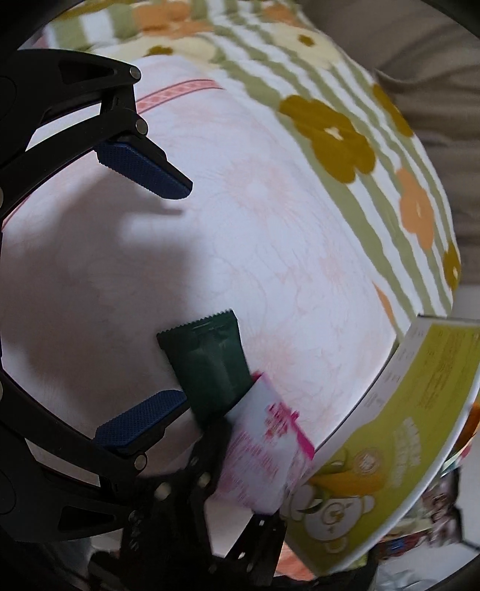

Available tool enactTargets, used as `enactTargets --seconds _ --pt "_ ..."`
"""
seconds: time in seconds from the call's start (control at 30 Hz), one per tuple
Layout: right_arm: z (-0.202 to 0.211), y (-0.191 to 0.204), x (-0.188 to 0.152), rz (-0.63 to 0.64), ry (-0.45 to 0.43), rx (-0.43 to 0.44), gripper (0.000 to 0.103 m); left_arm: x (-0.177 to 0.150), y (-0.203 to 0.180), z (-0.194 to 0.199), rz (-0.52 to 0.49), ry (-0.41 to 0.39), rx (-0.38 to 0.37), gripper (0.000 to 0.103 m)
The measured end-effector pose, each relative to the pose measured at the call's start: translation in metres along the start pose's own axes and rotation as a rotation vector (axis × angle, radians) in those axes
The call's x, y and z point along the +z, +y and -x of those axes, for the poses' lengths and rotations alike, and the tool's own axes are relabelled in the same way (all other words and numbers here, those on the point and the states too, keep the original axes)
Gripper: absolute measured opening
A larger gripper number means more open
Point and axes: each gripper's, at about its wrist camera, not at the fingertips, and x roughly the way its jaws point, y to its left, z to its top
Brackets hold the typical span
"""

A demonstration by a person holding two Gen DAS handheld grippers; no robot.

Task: Organize snacks
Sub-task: 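Grasp the white-pink candy bag with the right gripper while the left gripper grasps the dark green packet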

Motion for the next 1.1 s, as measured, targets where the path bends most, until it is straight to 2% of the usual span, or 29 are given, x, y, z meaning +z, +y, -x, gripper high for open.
enactTargets --seconds 0.2,0.47,0.77,0.9,1.03,1.1 --pt "0.019 -0.004 -0.017 0.001 -0.028 -0.013 0.061 0.014 -0.009 -0.005 -0.087 -0.001 0.000 0.102" --pt "0.041 -0.013 -0.033 -0.043 -0.030 -0.013 0.060 0.034 -0.043 -0.010 -0.281 -0.003 -0.024 0.102" --pt "0.051 -0.019 -0.043 -0.092 -0.034 -0.014 0.059 0.042 -0.064 -0.040 -0.187 0.058 -0.015 0.103" --pt "0.055 -0.019 -0.047 -0.084 -0.037 -0.015 0.059 0.034 -0.063 -0.037 -0.170 0.073 -0.018 0.103" --pt "0.060 -0.021 -0.053 -0.078 -0.037 -0.007 0.059 0.021 -0.061 -0.027 -0.190 0.095 0.020 0.102" --pt "0.060 -0.023 -0.052 -0.079 -0.039 0.001 0.059 0.017 -0.058 -0.021 -0.165 0.106 0.037 0.102"
